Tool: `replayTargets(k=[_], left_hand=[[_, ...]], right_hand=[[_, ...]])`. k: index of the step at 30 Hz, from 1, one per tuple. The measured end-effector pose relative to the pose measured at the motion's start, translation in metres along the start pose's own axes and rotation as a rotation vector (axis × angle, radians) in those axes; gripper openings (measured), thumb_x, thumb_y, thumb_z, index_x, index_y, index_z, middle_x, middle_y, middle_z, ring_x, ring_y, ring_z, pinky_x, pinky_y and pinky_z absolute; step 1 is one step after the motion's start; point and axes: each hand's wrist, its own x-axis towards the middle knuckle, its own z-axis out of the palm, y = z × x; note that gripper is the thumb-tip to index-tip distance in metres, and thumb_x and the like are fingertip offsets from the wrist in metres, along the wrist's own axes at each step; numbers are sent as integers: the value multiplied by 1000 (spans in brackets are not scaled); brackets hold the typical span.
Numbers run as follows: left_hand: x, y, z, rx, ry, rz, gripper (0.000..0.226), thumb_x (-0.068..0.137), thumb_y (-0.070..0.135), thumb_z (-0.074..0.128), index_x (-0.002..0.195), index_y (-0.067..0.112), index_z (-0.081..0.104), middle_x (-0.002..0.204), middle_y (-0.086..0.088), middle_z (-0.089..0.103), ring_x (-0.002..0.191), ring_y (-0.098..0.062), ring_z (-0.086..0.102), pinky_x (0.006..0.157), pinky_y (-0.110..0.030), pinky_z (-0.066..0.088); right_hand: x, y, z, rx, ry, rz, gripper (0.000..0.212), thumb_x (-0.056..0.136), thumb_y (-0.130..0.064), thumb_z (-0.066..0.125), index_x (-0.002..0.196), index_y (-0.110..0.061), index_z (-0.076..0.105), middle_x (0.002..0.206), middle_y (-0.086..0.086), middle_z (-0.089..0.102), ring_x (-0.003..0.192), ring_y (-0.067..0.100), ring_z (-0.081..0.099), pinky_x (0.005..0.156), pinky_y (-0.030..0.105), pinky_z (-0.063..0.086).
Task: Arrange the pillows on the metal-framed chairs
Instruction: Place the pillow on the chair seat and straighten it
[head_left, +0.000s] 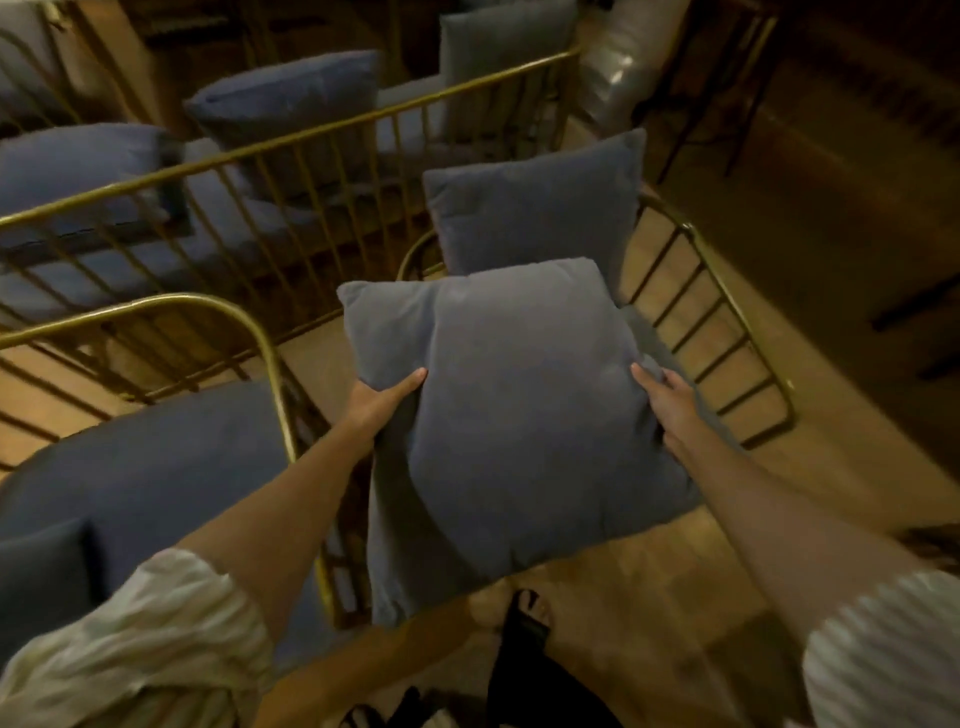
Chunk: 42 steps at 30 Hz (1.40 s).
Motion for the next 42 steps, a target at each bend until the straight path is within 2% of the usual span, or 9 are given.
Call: replayTargets(k=[4,13,15,17,19,24,28,35,42], left_hand=[[24,-7,87,-15,-33,-45,101,66,48,87,147,12,38,151,-8,46,136,-33,45,112,-48,39],[60,-18,191,86,-130,-89,129,56,66,83,156,18,17,159,-6,33,145,-33,34,117,-51,32],[66,-19,198,227,-109,-145,154,39,80,80,158,18,3,164,-9,20,149,-36,23,119,-54,26],[64,-21,198,327,-77,-204,165,30,84,77,158,19,-4,165,-12,14,150,-39,18,118,-60,25],[59,-26,192,347,-10,-200,151,49,69,85,157,16,-6,164,-14,14,149,-40,20,116,-60,28],[49,-32,161,286,-43,-102,122,69,48,84,157,16,7,160,-13,29,145,-37,33,115,-53,35],[36,-31,139,283,-104,-13,93,81,37,79,154,15,25,154,-11,40,141,-34,41,112,-49,40],[14,-35,84,422,-70,27,79,92,30,69,154,7,25,156,-15,37,136,-34,46,105,-40,44],[-47,-47,-67,594,-8,115,77,96,31,63,157,8,21,158,-14,35,138,-33,43,107,-39,40]], right_hand=[[60,-3,-59,-24,25,51,50,83,-38,76,122,-9,65,121,14,70,110,32,66,99,48,53],[143,-19,-92,-120,39,118,44,96,-34,62,136,-16,56,133,9,60,110,27,58,84,32,43],[143,-19,-81,-220,-43,80,62,93,-44,63,145,-14,46,143,9,54,127,31,54,95,34,44],[151,-4,-70,-376,-139,35,100,71,-76,62,151,-21,38,150,4,48,136,32,47,110,46,42],[169,22,-57,-510,-144,36,121,55,-95,49,154,-28,28,157,5,38,144,35,37,114,57,33],[113,3,-29,-689,-100,13,98,82,-74,53,157,-28,10,167,11,10,153,39,3,119,65,4],[98,3,-25,-694,-64,-37,97,85,-68,56,158,-23,10,166,14,9,153,39,3,119,66,7],[36,-2,9,-753,63,-167,82,91,-52,60,155,-17,24,164,15,21,153,38,11,120,63,8],[-82,-6,103,-992,-162,-409,68,93,-47,60,150,-18,37,159,7,35,152,33,17,120,60,7]])
